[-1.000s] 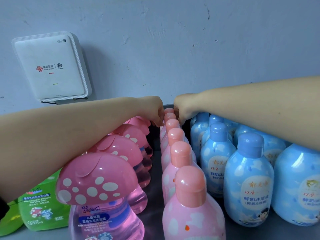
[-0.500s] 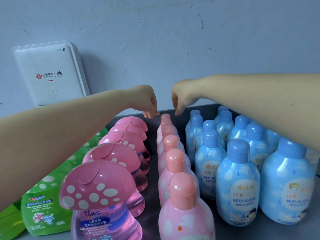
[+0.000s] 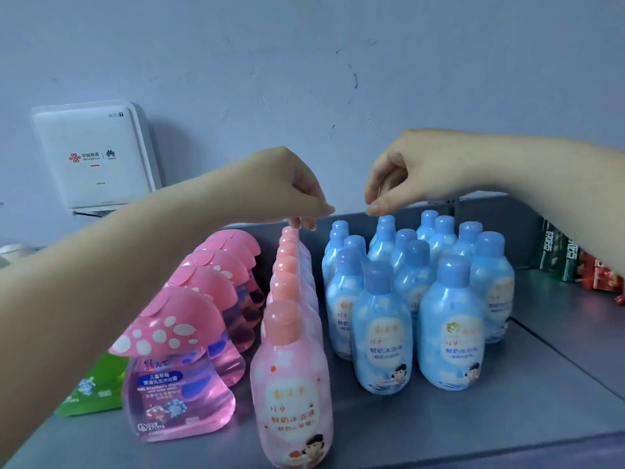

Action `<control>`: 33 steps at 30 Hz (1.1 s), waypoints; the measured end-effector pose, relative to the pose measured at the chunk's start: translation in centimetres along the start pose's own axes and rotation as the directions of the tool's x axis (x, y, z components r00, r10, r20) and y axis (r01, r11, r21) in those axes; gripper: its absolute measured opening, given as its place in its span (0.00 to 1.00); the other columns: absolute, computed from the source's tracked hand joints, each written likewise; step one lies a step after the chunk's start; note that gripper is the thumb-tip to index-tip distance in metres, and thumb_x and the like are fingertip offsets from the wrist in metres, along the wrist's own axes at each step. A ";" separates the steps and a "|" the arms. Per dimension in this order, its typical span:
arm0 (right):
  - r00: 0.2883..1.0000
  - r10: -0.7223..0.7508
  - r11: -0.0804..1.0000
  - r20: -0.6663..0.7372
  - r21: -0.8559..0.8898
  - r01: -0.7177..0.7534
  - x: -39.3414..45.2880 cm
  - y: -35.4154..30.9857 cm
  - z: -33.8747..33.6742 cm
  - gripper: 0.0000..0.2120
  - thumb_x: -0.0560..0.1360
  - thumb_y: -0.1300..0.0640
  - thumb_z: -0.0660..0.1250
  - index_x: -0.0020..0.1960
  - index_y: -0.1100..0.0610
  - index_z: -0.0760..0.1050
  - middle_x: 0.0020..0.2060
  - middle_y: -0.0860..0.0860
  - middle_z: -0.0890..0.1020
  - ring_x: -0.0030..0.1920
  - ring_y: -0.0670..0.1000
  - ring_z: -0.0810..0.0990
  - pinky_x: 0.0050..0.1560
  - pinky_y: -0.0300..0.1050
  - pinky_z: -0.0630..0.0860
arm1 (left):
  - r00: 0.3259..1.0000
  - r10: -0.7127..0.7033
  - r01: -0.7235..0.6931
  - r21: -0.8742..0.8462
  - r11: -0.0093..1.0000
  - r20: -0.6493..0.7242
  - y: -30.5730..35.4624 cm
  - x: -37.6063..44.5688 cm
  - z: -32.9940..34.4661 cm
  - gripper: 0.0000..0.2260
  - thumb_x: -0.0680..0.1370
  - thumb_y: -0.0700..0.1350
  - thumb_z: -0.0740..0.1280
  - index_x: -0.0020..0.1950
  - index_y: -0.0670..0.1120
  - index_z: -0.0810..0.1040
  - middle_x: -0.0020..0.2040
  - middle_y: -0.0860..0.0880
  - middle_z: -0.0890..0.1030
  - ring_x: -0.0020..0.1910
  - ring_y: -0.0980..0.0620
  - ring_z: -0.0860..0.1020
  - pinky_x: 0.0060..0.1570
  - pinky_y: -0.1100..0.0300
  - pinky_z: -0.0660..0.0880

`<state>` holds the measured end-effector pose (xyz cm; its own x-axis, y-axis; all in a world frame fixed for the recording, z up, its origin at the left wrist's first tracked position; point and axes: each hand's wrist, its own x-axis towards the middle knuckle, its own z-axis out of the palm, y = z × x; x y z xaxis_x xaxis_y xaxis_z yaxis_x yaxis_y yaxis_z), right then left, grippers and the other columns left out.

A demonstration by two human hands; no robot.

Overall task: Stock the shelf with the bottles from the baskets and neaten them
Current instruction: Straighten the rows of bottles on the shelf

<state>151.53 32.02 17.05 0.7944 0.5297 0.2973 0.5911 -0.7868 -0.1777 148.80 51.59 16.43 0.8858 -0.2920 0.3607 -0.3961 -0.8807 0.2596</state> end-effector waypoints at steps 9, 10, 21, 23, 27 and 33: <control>0.993 -0.043 0.997 0.111 -0.064 0.051 -4.7 0.5 2.4 0.10 0.68 0.45 0.72 0.47 0.46 0.77 0.41 0.39 0.82 0.39 0.40 0.77 0.37 0.32 0.70 | 0.988 -0.124 0.112 0.119 0.986 0.094 3.2 -3.1 3.5 0.09 0.72 0.51 0.70 0.44 0.47 0.84 0.41 0.49 0.84 0.39 0.50 0.80 0.39 0.60 0.75; 0.992 -0.041 0.994 0.121 -0.094 0.052 -4.8 0.5 3.0 0.13 0.68 0.45 0.72 0.50 0.47 0.77 0.43 0.39 0.82 0.40 0.39 0.77 0.35 0.31 0.68 | 0.985 -0.135 0.120 0.132 0.984 0.107 3.2 -3.1 3.9 0.09 0.72 0.51 0.70 0.44 0.46 0.84 0.42 0.48 0.84 0.37 0.50 0.79 0.39 0.59 0.75; 0.972 0.026 0.980 0.232 -0.196 0.020 -4.4 -0.1 5.4 0.19 0.68 0.46 0.73 0.56 0.54 0.78 0.47 0.43 0.82 0.51 0.48 0.79 0.54 0.45 0.76 | 0.955 -0.110 0.073 0.142 0.987 0.275 2.6 -2.1 6.4 0.12 0.70 0.51 0.73 0.49 0.47 0.84 0.47 0.48 0.84 0.46 0.50 0.81 0.51 0.57 0.76; 0.972 0.024 0.984 0.233 -0.175 0.018 -4.3 0.0 5.5 0.19 0.68 0.46 0.73 0.55 0.55 0.79 0.47 0.44 0.83 0.51 0.48 0.80 0.54 0.46 0.76 | 0.955 -0.092 0.054 0.140 0.989 0.281 2.4 -2.0 6.4 0.12 0.70 0.51 0.73 0.50 0.47 0.84 0.48 0.48 0.84 0.47 0.49 0.81 0.52 0.56 0.76; 0.976 0.009 0.992 0.219 -0.127 0.019 -4.2 0.0 5.9 0.19 0.69 0.47 0.73 0.55 0.55 0.78 0.48 0.46 0.83 0.50 0.48 0.80 0.52 0.43 0.76 | 0.957 -0.080 0.044 0.132 0.990 0.279 1.7 -2.0 6.3 0.11 0.70 0.52 0.73 0.47 0.48 0.84 0.45 0.47 0.84 0.37 0.54 0.76 0.43 0.59 0.75; 0.971 0.000 0.990 0.238 -0.140 0.035 -3.6 -0.4 6.0 0.18 0.69 0.46 0.73 0.52 0.57 0.77 0.47 0.47 0.83 0.45 0.48 0.80 0.45 0.41 0.74 | 0.954 -0.082 0.049 0.121 0.991 0.287 1.4 -1.7 6.0 0.09 0.70 0.52 0.74 0.42 0.47 0.84 0.35 0.51 0.81 0.31 0.57 0.73 0.35 0.65 0.70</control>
<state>149.33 32.33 10.41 0.8047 0.5901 0.0653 0.5928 -0.8046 -0.0341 148.17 48.67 10.77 0.9473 -0.3137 0.0656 -0.3203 -0.9326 0.1661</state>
